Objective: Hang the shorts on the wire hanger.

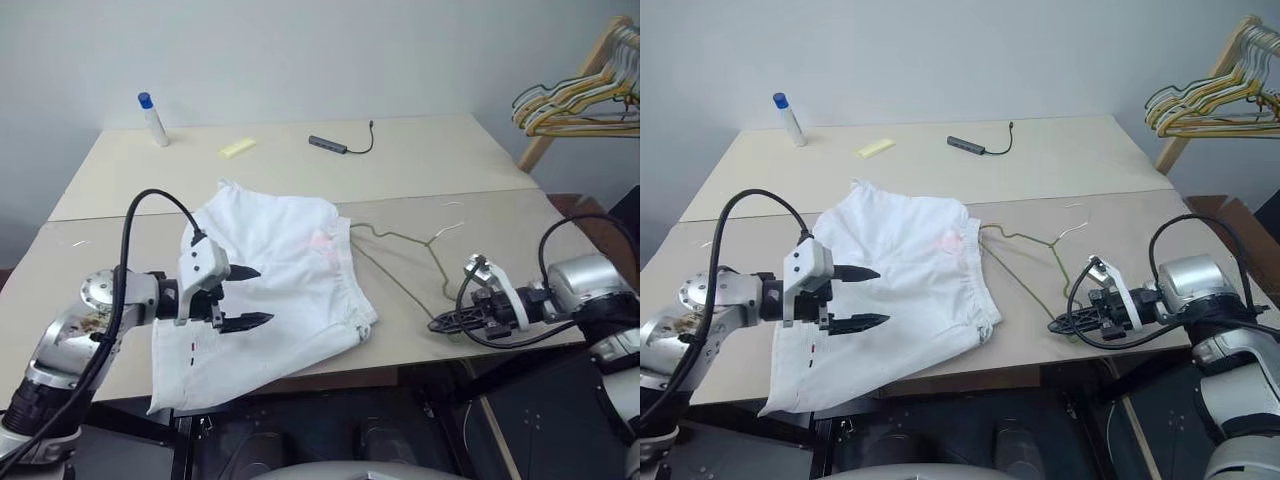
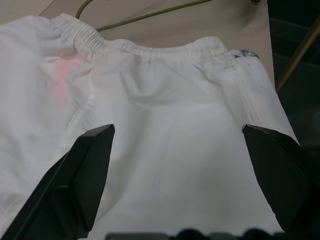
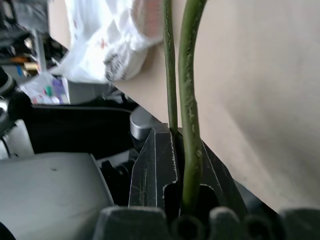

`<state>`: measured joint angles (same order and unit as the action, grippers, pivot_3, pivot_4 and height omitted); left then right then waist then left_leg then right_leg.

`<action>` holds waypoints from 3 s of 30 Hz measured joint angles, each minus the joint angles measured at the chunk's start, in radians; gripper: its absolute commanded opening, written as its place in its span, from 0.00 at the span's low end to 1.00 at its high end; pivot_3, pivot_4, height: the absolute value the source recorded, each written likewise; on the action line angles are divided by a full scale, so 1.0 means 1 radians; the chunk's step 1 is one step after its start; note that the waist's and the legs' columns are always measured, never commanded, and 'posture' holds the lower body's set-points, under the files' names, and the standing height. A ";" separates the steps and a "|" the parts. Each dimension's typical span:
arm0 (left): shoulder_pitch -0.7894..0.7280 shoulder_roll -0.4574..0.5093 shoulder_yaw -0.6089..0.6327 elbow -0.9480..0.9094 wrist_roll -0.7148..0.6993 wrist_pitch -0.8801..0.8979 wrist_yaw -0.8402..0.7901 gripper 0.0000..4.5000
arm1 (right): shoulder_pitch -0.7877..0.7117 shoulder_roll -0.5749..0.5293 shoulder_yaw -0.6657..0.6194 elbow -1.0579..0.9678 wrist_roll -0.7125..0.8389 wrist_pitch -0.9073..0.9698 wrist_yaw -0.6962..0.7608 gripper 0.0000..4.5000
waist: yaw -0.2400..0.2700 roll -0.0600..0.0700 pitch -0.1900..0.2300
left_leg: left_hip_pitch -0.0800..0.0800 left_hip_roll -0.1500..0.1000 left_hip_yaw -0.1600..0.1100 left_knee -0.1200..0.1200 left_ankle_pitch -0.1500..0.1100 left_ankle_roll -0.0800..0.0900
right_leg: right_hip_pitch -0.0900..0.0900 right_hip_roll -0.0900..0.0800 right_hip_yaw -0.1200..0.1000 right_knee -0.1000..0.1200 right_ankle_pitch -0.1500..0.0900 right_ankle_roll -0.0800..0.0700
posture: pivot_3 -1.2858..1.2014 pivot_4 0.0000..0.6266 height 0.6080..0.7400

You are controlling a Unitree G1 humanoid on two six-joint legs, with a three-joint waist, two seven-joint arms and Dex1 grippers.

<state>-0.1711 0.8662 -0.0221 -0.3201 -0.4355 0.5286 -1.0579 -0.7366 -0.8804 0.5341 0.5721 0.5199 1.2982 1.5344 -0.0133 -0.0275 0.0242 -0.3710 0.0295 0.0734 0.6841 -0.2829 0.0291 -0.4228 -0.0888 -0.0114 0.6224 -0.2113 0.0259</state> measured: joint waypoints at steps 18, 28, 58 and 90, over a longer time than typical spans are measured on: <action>0.067 -0.015 -0.003 -0.034 0.046 -0.003 0.061 0.99 | -0.250 0.241 0.120 0.396 -0.174 -0.219 0.016 0.00 | 0.030 0.001 0.000 | 0.001 0.000 0.000 0.000 0.000 -0.001 | 0.000 0.000 0.000 0.003 0.000 0.000 | 0.57 0.00 1.00; 0.073 -0.023 -0.002 -0.037 0.050 -0.005 0.075 0.99 | -0.364 0.338 -0.042 0.664 -0.299 -0.345 -0.032 0.00 | 0.042 0.001 0.000 | 0.000 -0.001 0.001 0.000 0.001 -0.002 | -0.001 -0.001 -0.001 0.003 0.000 0.000 | 0.57 0.00 1.00; -0.239 0.195 0.332 0.355 -0.044 -0.215 -0.198 0.99 | -0.071 0.342 -0.135 -0.153 -0.526 -0.946 -0.282 0.00 | 0.024 0.002 0.000 | 0.001 0.000 0.010 0.000 0.002 -0.003 | -0.001 0.000 -0.002 0.003 0.000 0.000 | 0.56 0.00 1.00; -0.690 -0.015 -0.143 0.925 0.243 -0.463 -0.553 0.47 | -0.110 0.402 -0.072 -0.298 -0.633 -0.885 -0.315 0.00 | -0.003 0.001 0.000 | -0.003 0.001 0.011 0.003 0.002 -0.003 | -0.003 0.001 -0.002 0.007 0.000 0.000 | 0.53 0.00 1.00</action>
<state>-0.8606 0.8514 -0.1651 0.6051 -0.1928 0.0661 -1.6112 -0.8462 -0.4786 0.4620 0.2744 -0.1134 0.4136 1.2197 -0.0158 -0.0262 0.0244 -0.3744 0.0308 0.0840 0.6872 -0.2810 0.0258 -0.4254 -0.0878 -0.0135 0.6290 -0.2112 0.0257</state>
